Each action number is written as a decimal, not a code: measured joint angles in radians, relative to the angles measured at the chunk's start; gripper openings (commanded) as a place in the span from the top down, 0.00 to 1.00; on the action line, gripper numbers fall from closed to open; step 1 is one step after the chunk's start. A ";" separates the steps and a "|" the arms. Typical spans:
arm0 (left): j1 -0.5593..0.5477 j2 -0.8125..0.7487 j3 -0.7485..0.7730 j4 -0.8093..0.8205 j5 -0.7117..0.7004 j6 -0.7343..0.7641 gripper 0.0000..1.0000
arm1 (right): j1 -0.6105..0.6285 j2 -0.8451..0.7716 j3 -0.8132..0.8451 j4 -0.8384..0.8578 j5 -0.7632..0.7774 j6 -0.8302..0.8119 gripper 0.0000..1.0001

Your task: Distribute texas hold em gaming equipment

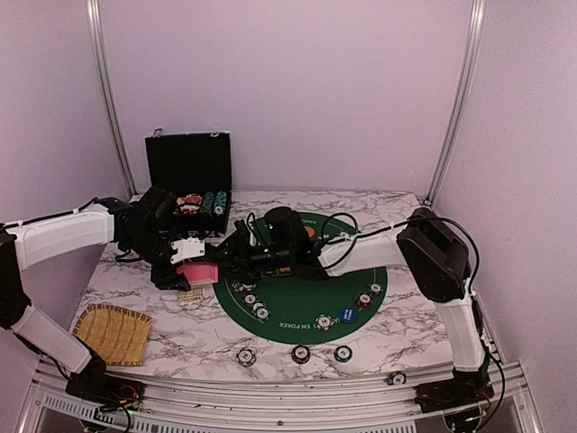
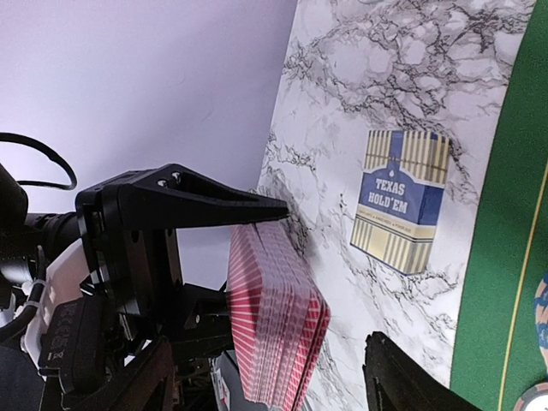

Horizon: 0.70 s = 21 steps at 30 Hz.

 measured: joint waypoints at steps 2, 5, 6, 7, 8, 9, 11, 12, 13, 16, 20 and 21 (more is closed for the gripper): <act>-0.002 0.000 0.007 -0.002 -0.001 -0.005 0.85 | 0.000 0.002 0.000 0.010 -0.005 0.010 0.29; -0.006 0.000 0.012 -0.002 -0.002 -0.011 0.85 | 0.000 0.006 0.000 0.039 -0.019 0.028 0.34; -0.007 0.000 0.012 -0.003 -0.002 -0.014 0.85 | 0.000 0.009 0.000 0.050 -0.022 0.035 0.35; -0.009 0.000 0.012 -0.003 -0.003 -0.016 0.85 | 0.000 0.012 0.000 0.060 -0.026 0.042 0.37; -0.011 0.000 0.012 -0.003 -0.004 -0.018 0.86 | 0.001 0.017 0.000 0.071 -0.030 0.050 0.39; -0.013 0.000 0.012 -0.004 -0.005 -0.019 0.86 | 0.003 0.022 0.000 0.081 -0.036 0.055 0.40; -0.018 0.000 0.013 -0.004 -0.005 -0.021 0.86 | 0.005 0.036 0.001 0.096 -0.047 0.068 0.42; -0.019 0.000 0.013 -0.004 -0.005 -0.023 0.86 | 0.006 0.045 0.002 0.098 -0.051 0.072 0.43; -0.021 0.000 0.013 -0.004 -0.006 -0.023 0.86 | 0.007 0.053 0.003 0.100 -0.055 0.076 0.45; -0.025 0.000 0.013 -0.004 -0.011 -0.026 0.86 | 0.010 0.077 0.004 0.105 -0.068 0.091 0.48; -0.032 0.000 0.016 -0.014 -0.019 -0.027 0.86 | 0.011 0.083 0.007 0.122 -0.077 0.108 0.50; -0.034 0.000 0.019 -0.017 -0.019 -0.027 0.86 | 0.012 0.084 0.012 0.124 -0.080 0.111 0.51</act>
